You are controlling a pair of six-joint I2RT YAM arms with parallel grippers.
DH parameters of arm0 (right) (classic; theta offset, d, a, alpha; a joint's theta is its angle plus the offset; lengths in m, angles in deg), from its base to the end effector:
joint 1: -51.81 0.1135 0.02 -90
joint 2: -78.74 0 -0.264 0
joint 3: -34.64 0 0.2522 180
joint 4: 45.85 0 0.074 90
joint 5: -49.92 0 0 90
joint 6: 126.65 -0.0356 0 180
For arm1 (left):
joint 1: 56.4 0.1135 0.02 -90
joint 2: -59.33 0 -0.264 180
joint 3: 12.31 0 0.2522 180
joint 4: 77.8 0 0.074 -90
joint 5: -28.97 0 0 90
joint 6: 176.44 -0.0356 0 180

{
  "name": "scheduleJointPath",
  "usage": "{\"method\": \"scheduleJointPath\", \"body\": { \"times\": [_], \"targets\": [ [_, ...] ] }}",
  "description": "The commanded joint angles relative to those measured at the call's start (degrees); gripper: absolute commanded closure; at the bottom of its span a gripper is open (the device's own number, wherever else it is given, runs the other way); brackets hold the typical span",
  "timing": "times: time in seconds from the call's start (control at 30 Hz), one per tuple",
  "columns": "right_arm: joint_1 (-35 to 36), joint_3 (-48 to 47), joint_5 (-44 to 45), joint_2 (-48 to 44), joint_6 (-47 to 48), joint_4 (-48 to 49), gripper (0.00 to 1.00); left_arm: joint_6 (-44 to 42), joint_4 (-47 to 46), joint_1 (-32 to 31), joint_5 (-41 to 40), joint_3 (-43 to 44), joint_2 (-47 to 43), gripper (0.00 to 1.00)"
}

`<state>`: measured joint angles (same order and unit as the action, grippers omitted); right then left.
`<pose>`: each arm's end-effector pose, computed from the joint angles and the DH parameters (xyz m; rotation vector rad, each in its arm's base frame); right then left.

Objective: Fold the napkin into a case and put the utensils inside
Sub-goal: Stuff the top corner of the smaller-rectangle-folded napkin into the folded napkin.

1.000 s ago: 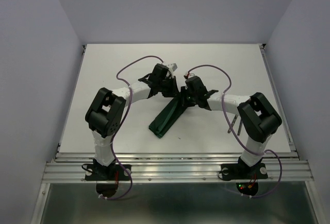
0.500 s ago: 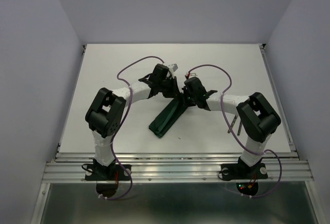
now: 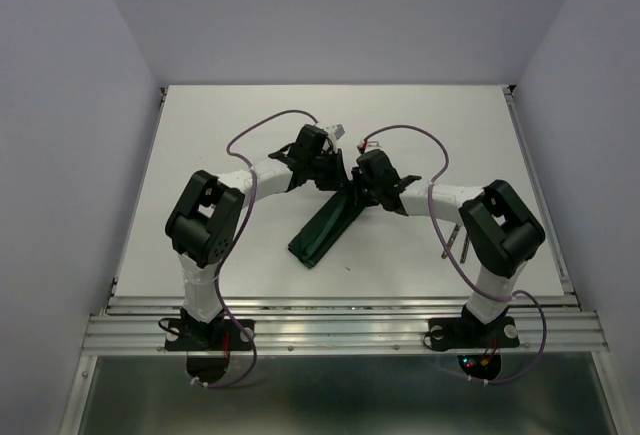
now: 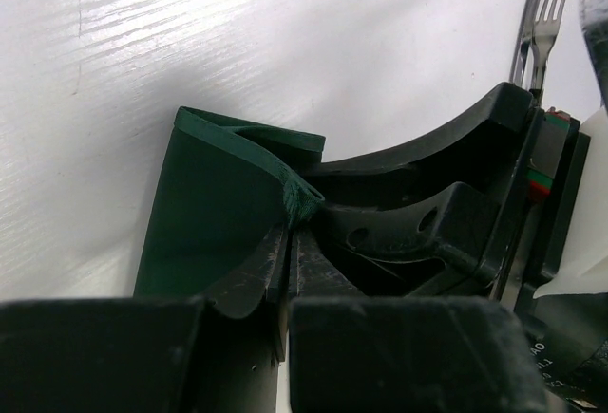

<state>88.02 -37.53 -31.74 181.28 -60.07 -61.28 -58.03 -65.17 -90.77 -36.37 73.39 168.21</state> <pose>0.3024 0.2150 0.1654 -0.1953 2.3763 0.3304 0.3412 -0.2513 0.2018 0.3815 2.3143 -1.0561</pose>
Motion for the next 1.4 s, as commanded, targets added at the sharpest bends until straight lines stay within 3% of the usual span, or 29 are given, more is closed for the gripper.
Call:
{"method": "scheduleJointPath", "body": {
  "times": [0.0,0.5,0.9,1.37],
  "targets": [
    [1.1,-0.6,-0.5,-1.9,1.2,3.3,0.73,0.1,-1.8,0.1,1.5,-0.6,-1.8,1.0],
    [3.3,-1.0,2.9,2.4,1.9,3.1,0.69,0.3,-2.1,0.3,2.4,-0.5,-1.3,1.0],
    [3.9,5.9,1.9,-7.7,-0.8,13.2,0.68,1.4,-2.7,0.9,3.0,-1.2,-1.1,1.0],
    [3.9,6.2,4.3,-5.6,0.2,11.5,0.68,3.9,-7.2,2.6,6.2,-5.0,-2.4,1.0]
  ]
}}
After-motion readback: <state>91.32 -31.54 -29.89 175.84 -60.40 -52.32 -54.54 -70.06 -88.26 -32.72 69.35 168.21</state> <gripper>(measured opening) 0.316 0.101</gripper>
